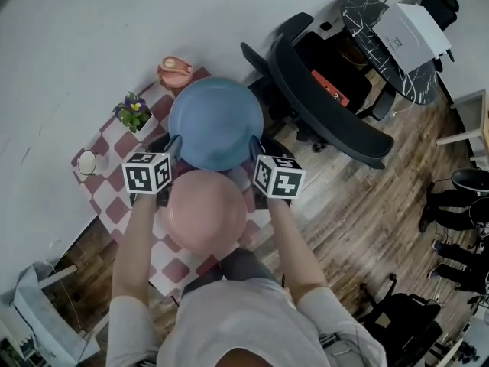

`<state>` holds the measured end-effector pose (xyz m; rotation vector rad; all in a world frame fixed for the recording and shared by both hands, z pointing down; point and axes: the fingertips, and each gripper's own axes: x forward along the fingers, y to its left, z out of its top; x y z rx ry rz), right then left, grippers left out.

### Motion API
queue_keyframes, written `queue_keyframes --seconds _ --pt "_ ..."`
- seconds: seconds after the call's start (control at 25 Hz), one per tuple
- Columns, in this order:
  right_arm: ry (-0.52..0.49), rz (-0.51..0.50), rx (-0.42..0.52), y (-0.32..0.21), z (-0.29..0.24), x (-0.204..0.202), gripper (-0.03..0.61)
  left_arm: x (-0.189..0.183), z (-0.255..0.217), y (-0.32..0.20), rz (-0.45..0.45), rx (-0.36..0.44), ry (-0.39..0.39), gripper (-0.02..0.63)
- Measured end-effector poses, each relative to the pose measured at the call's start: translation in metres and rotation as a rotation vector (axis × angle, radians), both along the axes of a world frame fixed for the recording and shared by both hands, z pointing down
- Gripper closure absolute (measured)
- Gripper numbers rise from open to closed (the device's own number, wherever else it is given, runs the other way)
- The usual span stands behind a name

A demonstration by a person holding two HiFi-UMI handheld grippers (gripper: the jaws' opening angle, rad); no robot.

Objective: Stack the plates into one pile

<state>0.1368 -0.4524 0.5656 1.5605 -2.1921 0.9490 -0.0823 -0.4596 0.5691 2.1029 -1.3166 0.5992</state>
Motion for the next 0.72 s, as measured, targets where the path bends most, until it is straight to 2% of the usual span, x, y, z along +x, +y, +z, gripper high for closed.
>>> queue_keyframes --seconds 0.24,0.52,0.72 --pt "-0.024 -0.008 0.059 0.024 -0.038 -0.011 0.503 -0.013 -0.038 0.033 -0.036 0.053 0.078 0.497" --pt "-0.016 0.000 0.070 0.073 -0.054 -0.023 0.512 -0.025 -0.063 0.088 -0.022 0.099 0.067 0.497" --pt "0.005 0.007 0.065 0.110 -0.056 -0.033 0.512 -0.035 -0.066 0.125 -0.009 0.098 0.072 0.497"
